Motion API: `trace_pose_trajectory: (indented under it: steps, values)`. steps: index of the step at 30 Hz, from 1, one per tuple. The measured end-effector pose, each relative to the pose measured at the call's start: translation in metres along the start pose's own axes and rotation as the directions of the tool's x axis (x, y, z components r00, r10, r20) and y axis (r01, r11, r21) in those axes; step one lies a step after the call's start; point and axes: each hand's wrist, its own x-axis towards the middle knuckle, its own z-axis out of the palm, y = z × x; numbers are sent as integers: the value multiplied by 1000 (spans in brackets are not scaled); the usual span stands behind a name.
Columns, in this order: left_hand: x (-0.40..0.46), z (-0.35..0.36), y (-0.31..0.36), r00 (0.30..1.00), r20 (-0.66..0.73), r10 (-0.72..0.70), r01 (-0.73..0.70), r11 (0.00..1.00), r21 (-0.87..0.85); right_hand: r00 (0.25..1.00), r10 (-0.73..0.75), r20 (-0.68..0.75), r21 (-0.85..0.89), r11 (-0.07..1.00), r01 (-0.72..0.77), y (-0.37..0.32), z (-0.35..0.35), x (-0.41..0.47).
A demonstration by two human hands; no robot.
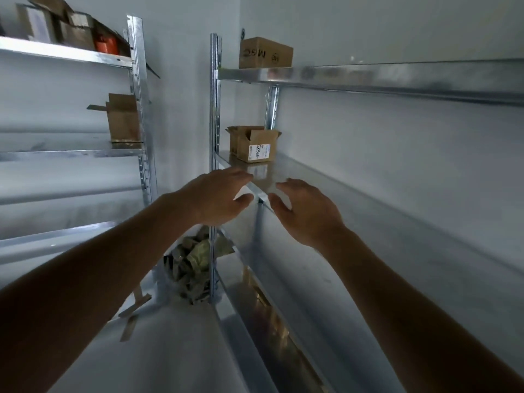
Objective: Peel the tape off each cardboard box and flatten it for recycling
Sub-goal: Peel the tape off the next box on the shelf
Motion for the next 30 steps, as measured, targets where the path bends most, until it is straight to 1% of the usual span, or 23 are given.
trace_pose_trajectory:
  steps: [4,8,13,20,24,27,30]
  values:
    - [59,30,-83,999,17,34,-35,999,35,998,52,22,12,999,-52,-1,55,80]
    - [116,53,-164,993,42,110,-109,994,-18,991,126,48,2,992,-126,-6,106,153]
    - [182,83,-240,987,81,138,-132,988,-78,975,187,117,-31,982,-184,-2,161,239]
    - [286,132,-323,985,97,140,-129,985,-114,962,225,153,-69,974,-217,26,239,366]
    - [348,162,-361,982,127,136,-117,982,-148,955,240,176,-11,970,-242,52,277,428]
    - [392,179,-384,979,141,147,-123,979,-163,954,263,142,13,964,-267,64,294,466]
    - [430,192,-407,975,136,177,-149,970,-190,951,293,104,-13,956,-293,75,305,498]
